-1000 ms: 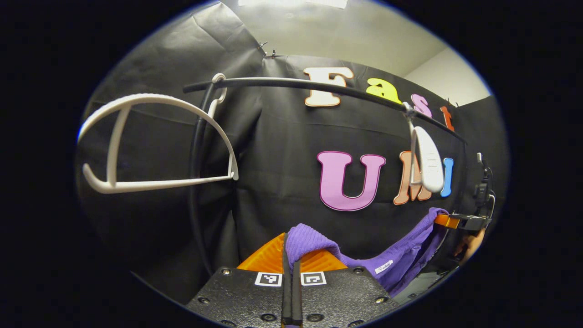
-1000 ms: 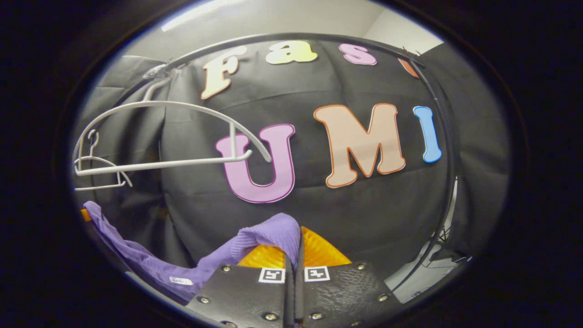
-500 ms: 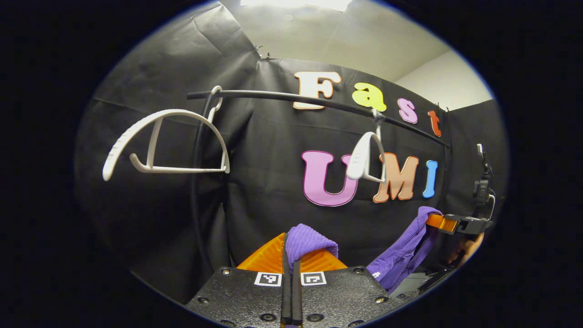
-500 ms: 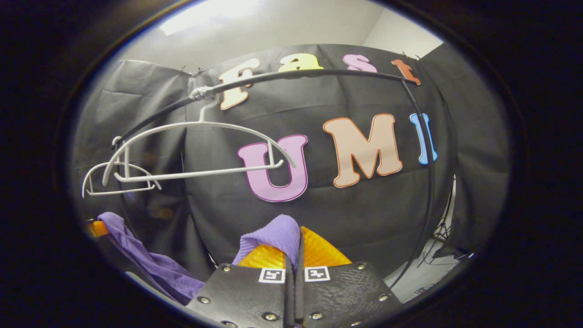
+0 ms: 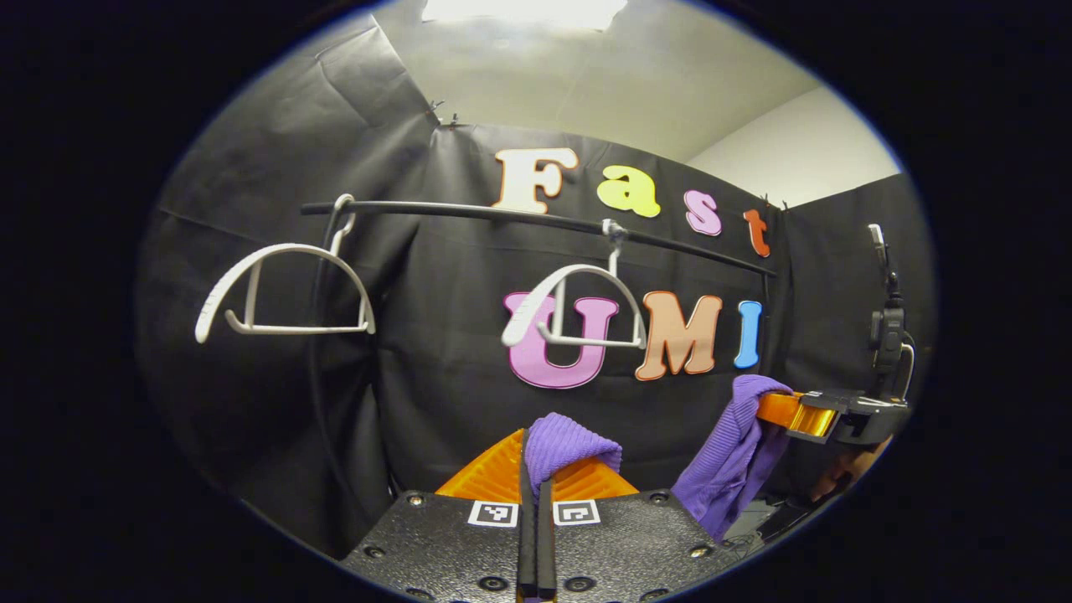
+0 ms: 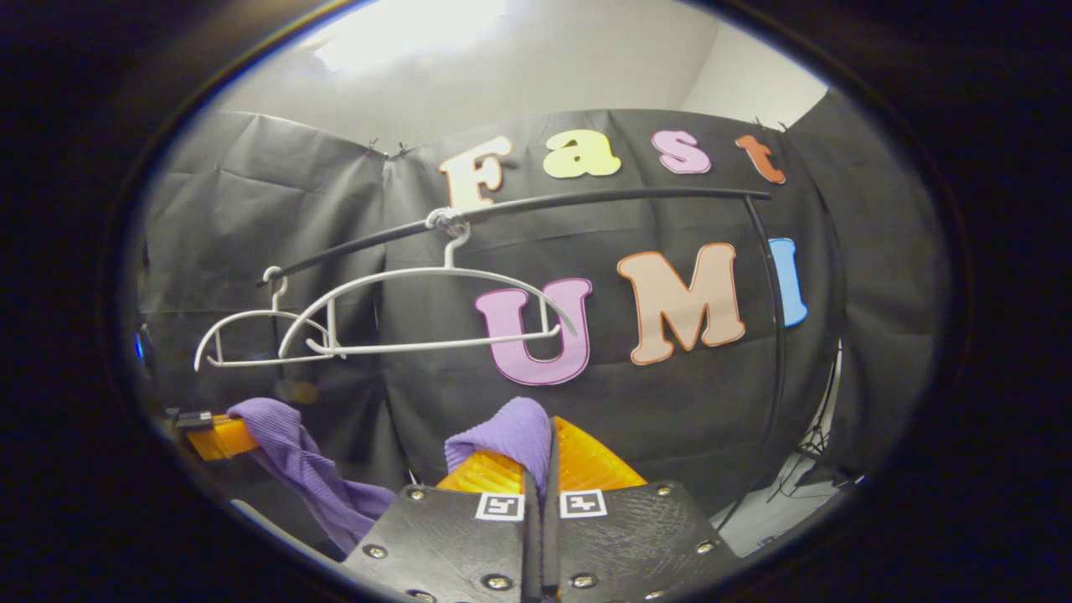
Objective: Grasp the clothes on the hanger with both hands and then place them into the laundry hamper below.
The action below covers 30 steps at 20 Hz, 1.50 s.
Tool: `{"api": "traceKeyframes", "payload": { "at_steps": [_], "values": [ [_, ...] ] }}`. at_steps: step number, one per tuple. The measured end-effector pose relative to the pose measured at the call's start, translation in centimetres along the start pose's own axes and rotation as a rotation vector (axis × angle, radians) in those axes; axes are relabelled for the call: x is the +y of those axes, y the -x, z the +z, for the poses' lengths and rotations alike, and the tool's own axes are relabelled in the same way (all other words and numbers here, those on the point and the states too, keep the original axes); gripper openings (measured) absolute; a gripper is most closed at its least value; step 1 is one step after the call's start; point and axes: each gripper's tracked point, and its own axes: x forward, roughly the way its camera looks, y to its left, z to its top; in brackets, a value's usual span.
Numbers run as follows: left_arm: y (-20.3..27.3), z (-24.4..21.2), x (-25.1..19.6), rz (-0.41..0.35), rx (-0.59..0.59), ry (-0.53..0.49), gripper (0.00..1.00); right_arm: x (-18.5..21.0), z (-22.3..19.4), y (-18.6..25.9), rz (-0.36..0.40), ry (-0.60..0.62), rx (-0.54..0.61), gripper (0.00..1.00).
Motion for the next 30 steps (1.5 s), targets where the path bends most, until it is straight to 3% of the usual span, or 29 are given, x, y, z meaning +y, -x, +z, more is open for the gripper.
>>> {"api": "traceKeyframes", "payload": {
  "at_steps": [7, 11, 18, 19, 22, 23, 30],
  "values": [
    [-2.3, -2.2, -4.8, -0.031, 0.016, -0.020, 0.01, 0.3, -0.8, 0.5, 0.064, -0.029, -0.040, 0.01],
    [-3.8, -3.9, -6.2, -0.014, -0.009, -0.005, 0.01, -2.4, -2.0, 0.1, 0.027, -0.056, -0.077, 0.00],
    [-7.1, -9.3, -8.5, -0.045, 0.005, -0.006, 0.01, -5.0, -7.6, -2.9, 0.001, -0.138, -0.046, 0.01],
    [-7.6, -10.2, -8.6, -0.043, 0.008, -0.006, 0.01, -5.3, -8.4, -3.2, 0.002, -0.155, -0.036, 0.05],
    [-9.1, -12.8, -7.7, -0.022, 0.031, 0.000, 0.01, -6.2, -11.1, -4.4, -0.006, -0.194, -0.003, 0.01],
    [-9.5, -13.7, -7.5, -0.017, 0.043, 0.008, 0.01, -6.6, -12.0, -4.7, -0.013, -0.197, 0.011, 0.06],
    [-10.9, -20.0, -4.3, 0.041, 0.074, 0.004, 0.01, -7.9, -18.8, -5.9, -0.059, -0.178, 0.058, 0.02]
  ]
}}
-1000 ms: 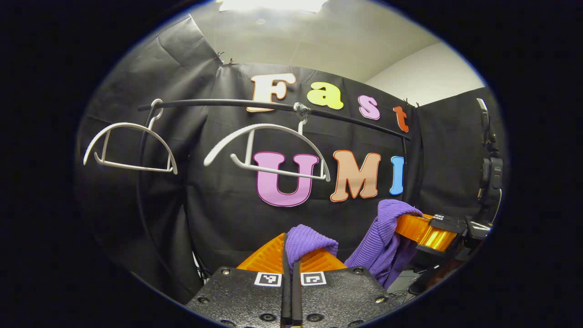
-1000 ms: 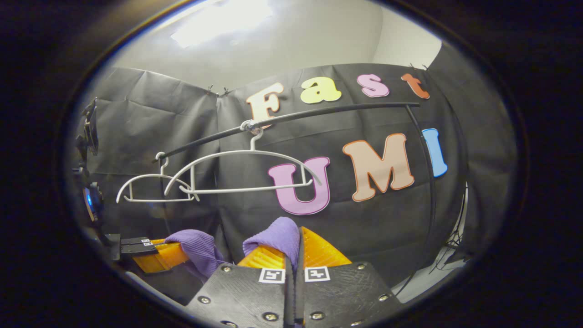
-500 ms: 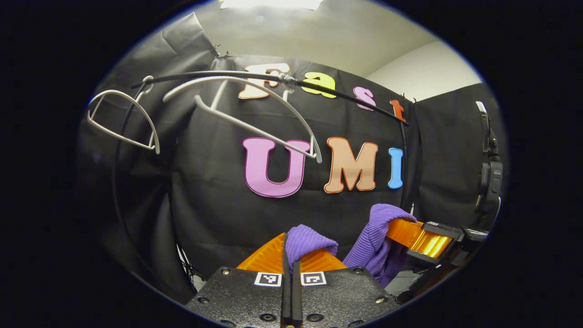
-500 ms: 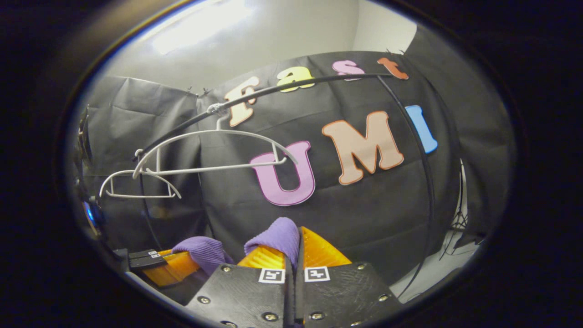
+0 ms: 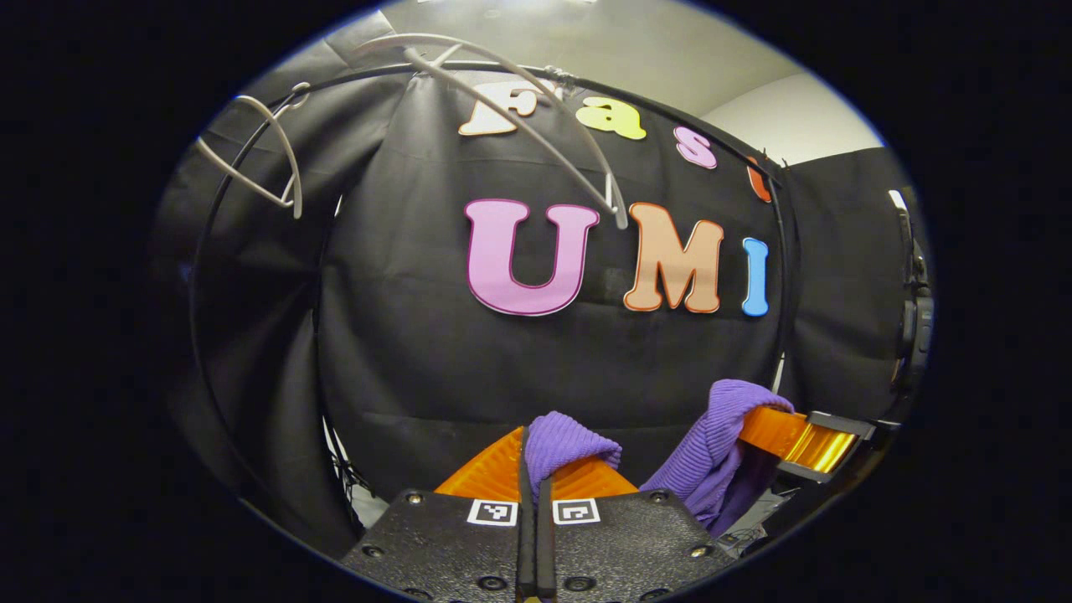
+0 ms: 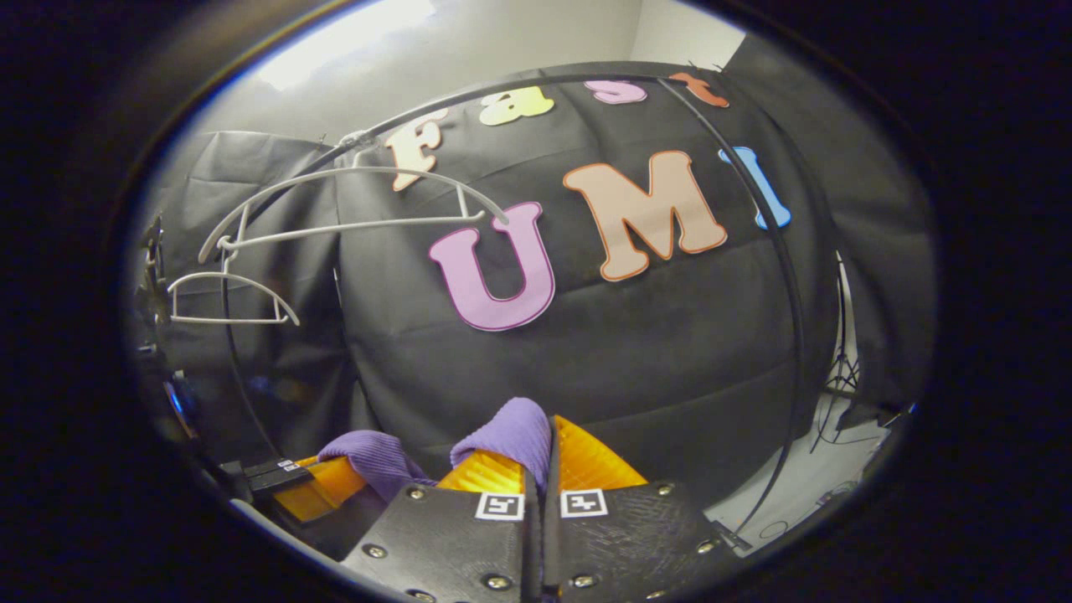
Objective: Grasp the clothes on the hanger with both hands and then place them into the laundry hamper below.
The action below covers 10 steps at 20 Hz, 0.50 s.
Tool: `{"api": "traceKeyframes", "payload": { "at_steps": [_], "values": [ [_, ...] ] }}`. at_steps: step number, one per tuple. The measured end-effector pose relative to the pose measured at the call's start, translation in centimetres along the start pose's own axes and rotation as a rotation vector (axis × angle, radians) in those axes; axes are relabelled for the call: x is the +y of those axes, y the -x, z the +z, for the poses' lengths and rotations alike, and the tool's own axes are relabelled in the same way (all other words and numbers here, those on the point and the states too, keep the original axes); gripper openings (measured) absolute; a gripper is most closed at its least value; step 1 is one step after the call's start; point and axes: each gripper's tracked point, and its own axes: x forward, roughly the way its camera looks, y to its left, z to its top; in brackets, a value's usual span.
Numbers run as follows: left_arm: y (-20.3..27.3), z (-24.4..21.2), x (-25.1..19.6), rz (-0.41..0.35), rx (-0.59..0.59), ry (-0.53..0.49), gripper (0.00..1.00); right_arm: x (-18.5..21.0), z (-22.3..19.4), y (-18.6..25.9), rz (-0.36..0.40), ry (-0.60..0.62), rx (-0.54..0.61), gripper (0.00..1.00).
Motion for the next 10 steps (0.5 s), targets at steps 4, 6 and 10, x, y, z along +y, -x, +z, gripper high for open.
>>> {"api": "traceKeyframes", "payload": {
  "at_steps": [4, 6, 10],
  "values": [
    [-0.4, -3.5, 1.3, 0.015, -0.008, -0.005, 0.00, -1.5, -4.3, -0.1, -0.046, 0.068, -0.036, 0.02],
    [-0.7, -5.5, 1.4, 0.020, 0.000, -0.047, 0.01, -2.4, -6.5, -0.5, -0.070, 0.109, -0.036, 0.02],
    [-0.6, -9.2, 1.7, 0.020, 0.032, -0.062, 0.00, -4.4, -11.7, -0.7, -0.107, 0.166, 0.031, 0.02]
  ]
}}
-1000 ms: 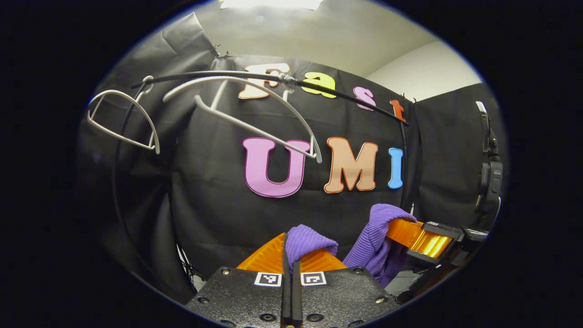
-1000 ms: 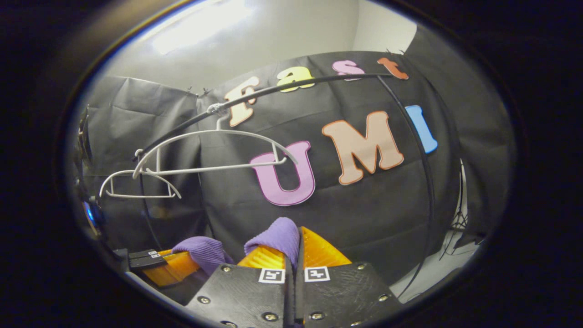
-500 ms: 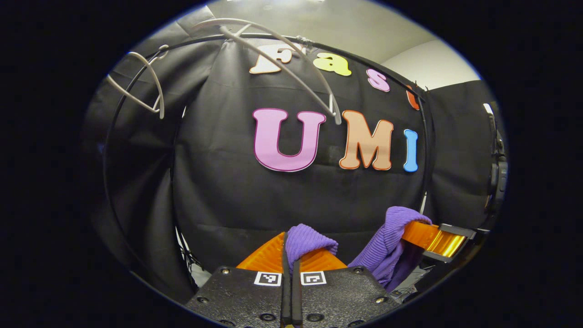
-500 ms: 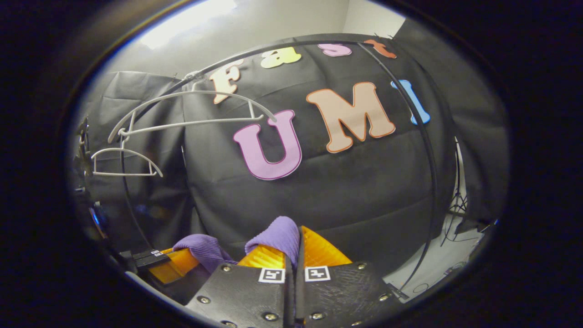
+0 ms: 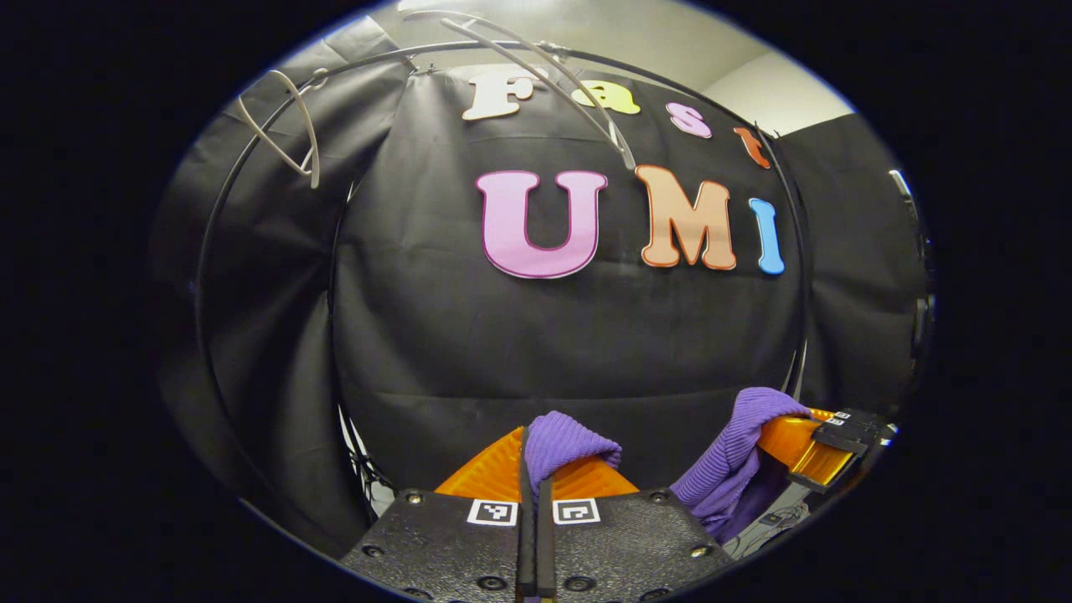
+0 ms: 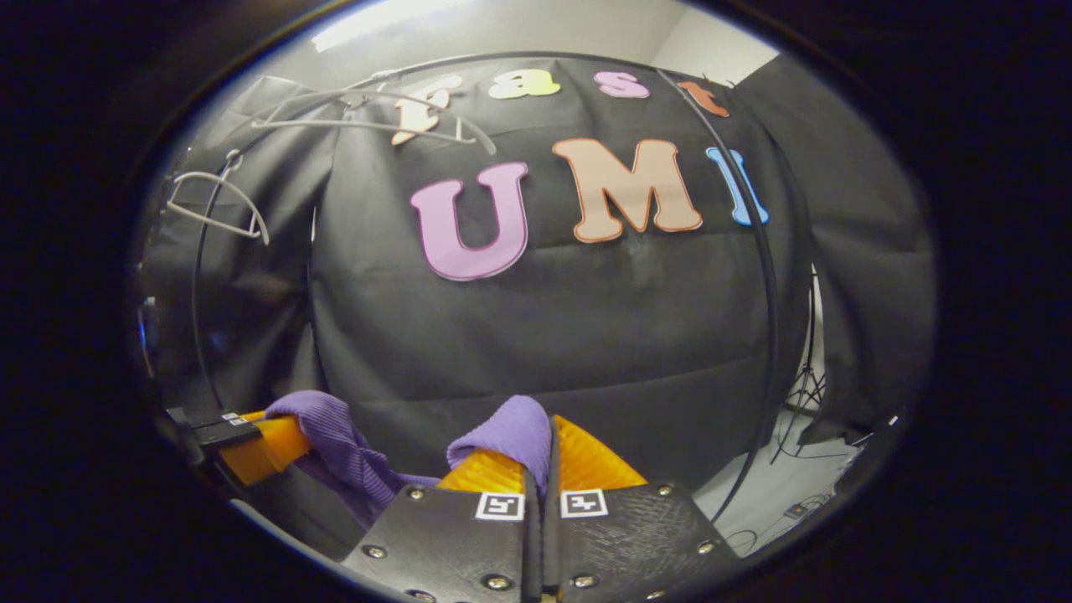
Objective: Grasp the clothes on the hanger with both hands and then place them into the laundry hamper below.
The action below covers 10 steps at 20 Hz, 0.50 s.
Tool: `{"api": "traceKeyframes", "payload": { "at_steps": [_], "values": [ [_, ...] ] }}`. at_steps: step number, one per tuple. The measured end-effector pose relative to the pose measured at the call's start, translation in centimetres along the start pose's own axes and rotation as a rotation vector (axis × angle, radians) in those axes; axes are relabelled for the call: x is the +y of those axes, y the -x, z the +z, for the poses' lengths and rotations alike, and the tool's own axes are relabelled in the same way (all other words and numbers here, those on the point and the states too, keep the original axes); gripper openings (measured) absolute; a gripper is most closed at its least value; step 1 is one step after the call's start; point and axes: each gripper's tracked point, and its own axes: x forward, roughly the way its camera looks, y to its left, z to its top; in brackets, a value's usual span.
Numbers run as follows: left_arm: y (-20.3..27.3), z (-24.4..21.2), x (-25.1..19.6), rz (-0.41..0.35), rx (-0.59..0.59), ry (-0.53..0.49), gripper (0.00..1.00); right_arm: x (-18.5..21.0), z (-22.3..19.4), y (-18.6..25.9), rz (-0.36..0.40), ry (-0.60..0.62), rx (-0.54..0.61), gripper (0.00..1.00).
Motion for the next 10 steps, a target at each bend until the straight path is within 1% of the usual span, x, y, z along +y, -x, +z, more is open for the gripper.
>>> {"api": "traceKeyframes", "payload": {
  "at_steps": [1, 3, 4, 5, 8, 9, 10],
  "values": [
    [-0.3, -0.7, -0.1, -0.002, 0.007, 0.000, 0.02, -0.3, -1.0, -0.1, -0.005, 0.008, 0.013, 0.00],
    [-0.4, -2.5, -0.1, -0.015, 0.032, 0.007, 0.02, -0.7, -2.2, -0.3, -0.020, 0.017, 0.030, 0.02],
    [-0.5, -3.4, 0.0, -0.009, 0.045, 0.011, 0.02, -0.6, -2.8, -0.4, -0.016, 0.014, 0.039, 0.00],
    [-0.6, -4.1, 0.3, -0.005, 0.053, 0.016, 0.02, -0.5, -3.3, -0.5, -0.017, 0.017, 0.048, 0.02],
    [-1.1, -6.0, 0.6, 0.007, 0.082, 0.034, 0.02, -0.3, -5.1, -0.3, -0.021, 0.043, 0.078, 0.02],
    [-1.2, -6.8, 0.9, 0.017, 0.097, 0.035, 0.02, -0.2, -5.8, -0.5, -0.018, 0.053, 0.092, 0.03],
    [-1.3, -7.7, 1.4, 0.043, 0.119, 0.025, 0.02, 0.1, -6.4, -0.4, -0.011, 0.058, 0.108, 0.04]
  ]
}}
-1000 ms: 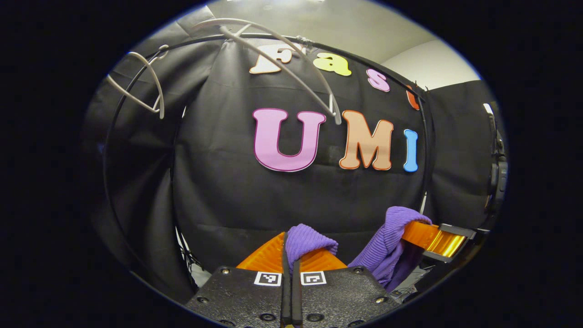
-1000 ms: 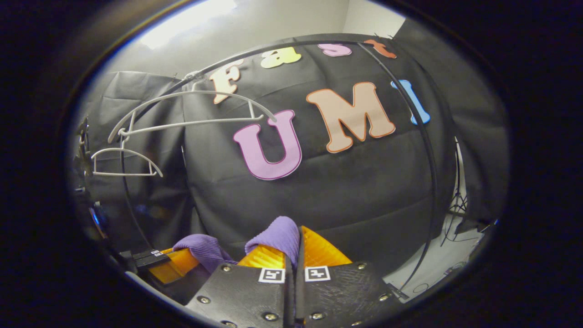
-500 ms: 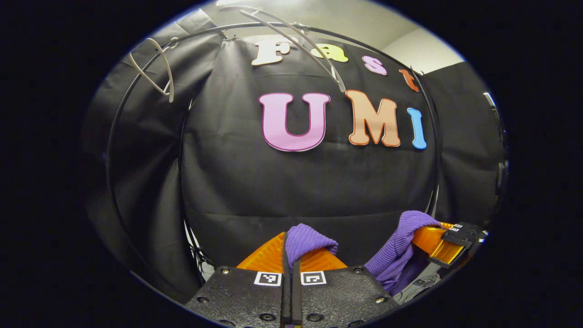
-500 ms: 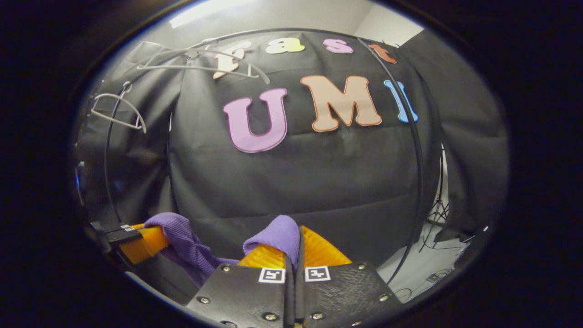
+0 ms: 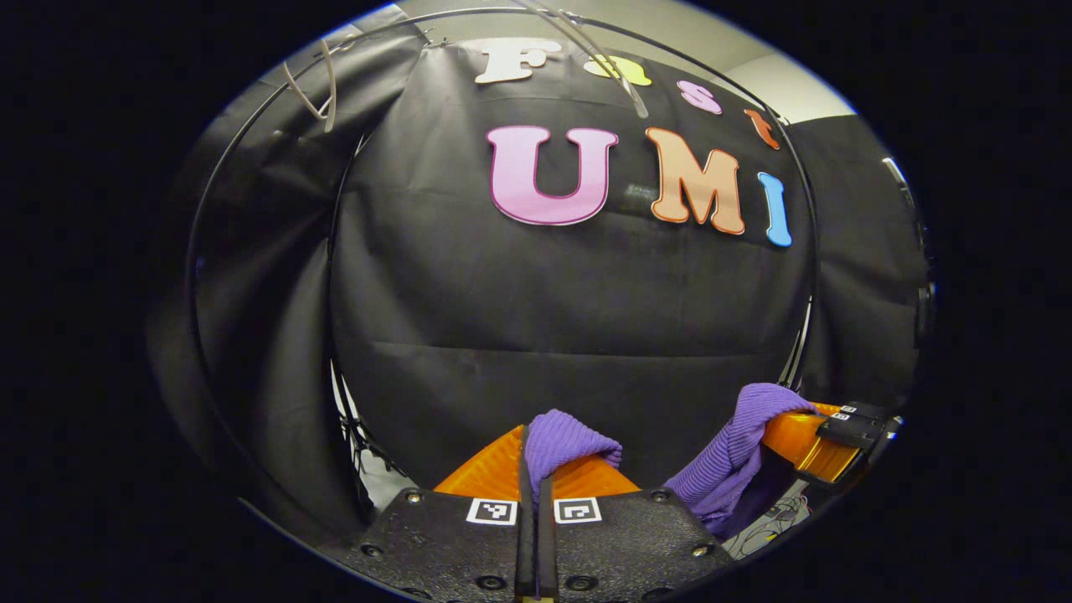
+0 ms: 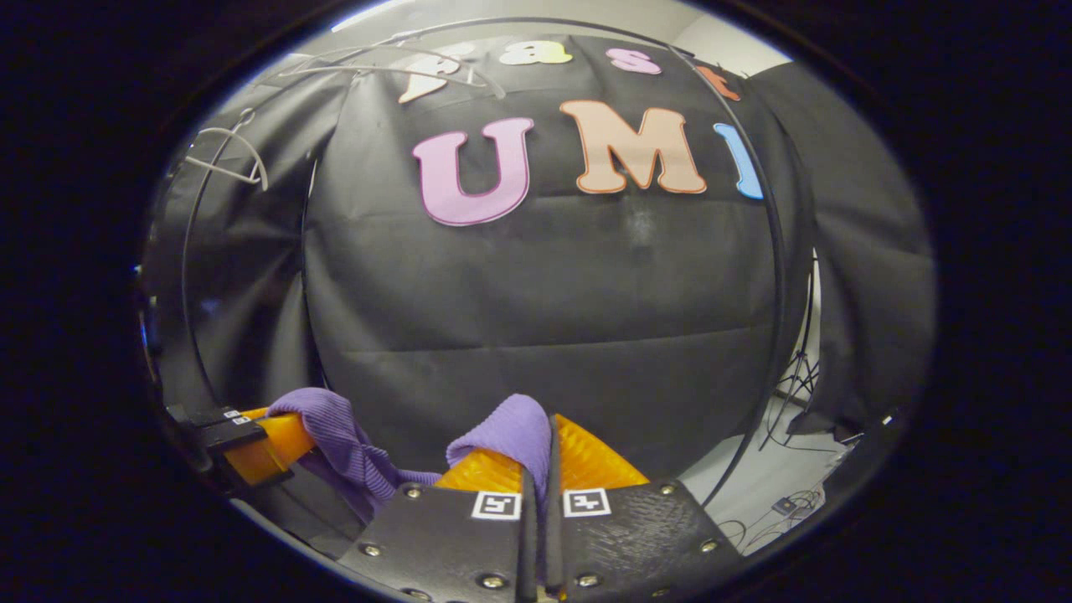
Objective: Grasp the clothes on the hanger with both hands and then place them into the laundry hamper below.
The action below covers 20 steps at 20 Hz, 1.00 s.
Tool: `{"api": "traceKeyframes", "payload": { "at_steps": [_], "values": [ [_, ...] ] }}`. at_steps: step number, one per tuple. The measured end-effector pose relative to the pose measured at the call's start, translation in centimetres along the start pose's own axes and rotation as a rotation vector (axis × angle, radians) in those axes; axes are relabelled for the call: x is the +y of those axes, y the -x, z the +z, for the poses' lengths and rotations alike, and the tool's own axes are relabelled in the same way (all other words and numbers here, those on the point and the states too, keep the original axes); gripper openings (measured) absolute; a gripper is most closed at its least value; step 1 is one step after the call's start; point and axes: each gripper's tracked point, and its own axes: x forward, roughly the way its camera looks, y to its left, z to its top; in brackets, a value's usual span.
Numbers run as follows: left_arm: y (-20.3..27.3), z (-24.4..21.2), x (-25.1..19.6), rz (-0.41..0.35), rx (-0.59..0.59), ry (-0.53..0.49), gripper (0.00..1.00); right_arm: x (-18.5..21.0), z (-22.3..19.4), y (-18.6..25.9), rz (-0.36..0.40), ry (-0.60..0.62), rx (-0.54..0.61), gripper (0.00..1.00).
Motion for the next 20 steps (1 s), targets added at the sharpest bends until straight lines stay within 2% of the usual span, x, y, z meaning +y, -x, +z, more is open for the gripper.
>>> {"api": "traceKeyframes", "payload": {
  "at_steps": [2, 4, 5, 6, 7, 10, 12, 14, 15, 16, 20],
  "values": [
    [-0.4, -1.9, 0.3, 0.006, 0.070, -0.006, 0.04, -0.2, -1.3, 0.0, -0.020, 0.018, 0.041, 0.11],
    [0.0, -3.9, -0.7, -0.049, 0.157, 0.029, 0.44, 0.0, -3.2, -0.7, -0.034, 0.055, 0.101, 0.55],
    [0.1, -4.3, -0.8, -0.053, 0.182, 0.049, 0.64, -0.1, -4.1, -0.6, -0.048, 0.085, 0.133, 0.78],
    [0.1, -4.4, -0.7, -0.048, 0.192, 0.051, 0.71, -0.1, -5.2, -0.7, -0.059, 0.114, 0.162, 1.00],
    [-0.1, -5.1, -0.4, -0.040, 0.207, 0.045, 0.78, -0.2, -6.0, -0.7, -0.069, 0.137, 0.181, 0.99],
    [0.1, -6.9, -0.1, -0.039, 0.275, 0.049, 0.83, -0.5, -10.3, -0.1, -0.080, 0.157, 0.373, 0.99],
    [0.5, -6.0, -0.6, -0.068, 0.253, 0.072, 0.87, -0.6, -13.2, 0.6, -0.078, 0.151, 0.503, 1.00],
    [1.4, -5.9, -1.0, -0.088, 0.289, 0.052, 0.92, 0.5, -15.4, 2.1, -0.023, 0.079, 0.610, 1.00],
    [1.4, -6.5, -0.7, -0.074, 0.325, 0.035, 0.96, 0.8, -15.4, 2.5, -0.012, 0.031, 0.642, 0.96],
    [1.7, -6.4, -0.5, -0.066, 0.340, 0.032, 0.96, 1.1, -15.0, 2.6, -0.005, 0.001, 0.661, 1.00],
    [2.8, -4.8, 0.0, -0.054, 0.343, 0.063, 0.97, 0.5, -11.6, 3.0, -0.025, 0.031, 0.581, 1.00]
  ]
}}
